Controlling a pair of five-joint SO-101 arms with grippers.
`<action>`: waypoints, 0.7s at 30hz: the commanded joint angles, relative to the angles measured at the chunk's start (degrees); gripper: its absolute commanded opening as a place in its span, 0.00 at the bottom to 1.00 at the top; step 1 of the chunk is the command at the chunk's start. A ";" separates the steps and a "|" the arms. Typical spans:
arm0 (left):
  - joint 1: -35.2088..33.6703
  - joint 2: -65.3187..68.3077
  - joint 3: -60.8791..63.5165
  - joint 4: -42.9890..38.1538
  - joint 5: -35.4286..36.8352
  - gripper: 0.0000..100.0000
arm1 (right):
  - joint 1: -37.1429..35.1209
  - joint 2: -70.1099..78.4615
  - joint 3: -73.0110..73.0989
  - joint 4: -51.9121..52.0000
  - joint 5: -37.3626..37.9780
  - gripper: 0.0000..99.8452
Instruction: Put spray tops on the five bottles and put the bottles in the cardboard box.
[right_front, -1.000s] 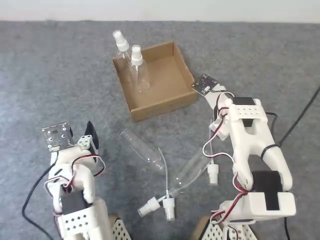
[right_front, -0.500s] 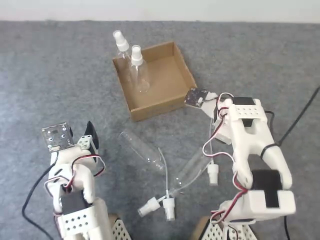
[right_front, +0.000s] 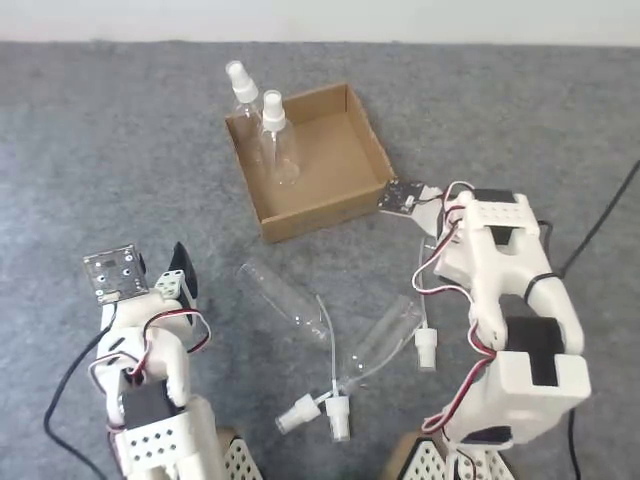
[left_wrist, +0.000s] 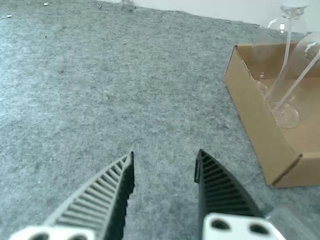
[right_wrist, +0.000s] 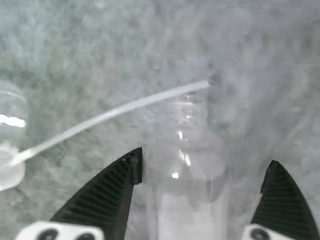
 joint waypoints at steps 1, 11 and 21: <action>-0.18 -0.62 -0.66 -1.14 0.62 0.19 | 1.80 -0.92 -3.69 0.57 0.88 0.34; -0.18 -0.62 -0.66 -1.14 0.62 0.19 | 1.45 -0.92 -3.43 0.66 0.88 0.21; -0.18 -0.62 -0.66 -1.14 0.62 0.19 | 1.45 -1.01 -3.69 0.66 0.62 0.12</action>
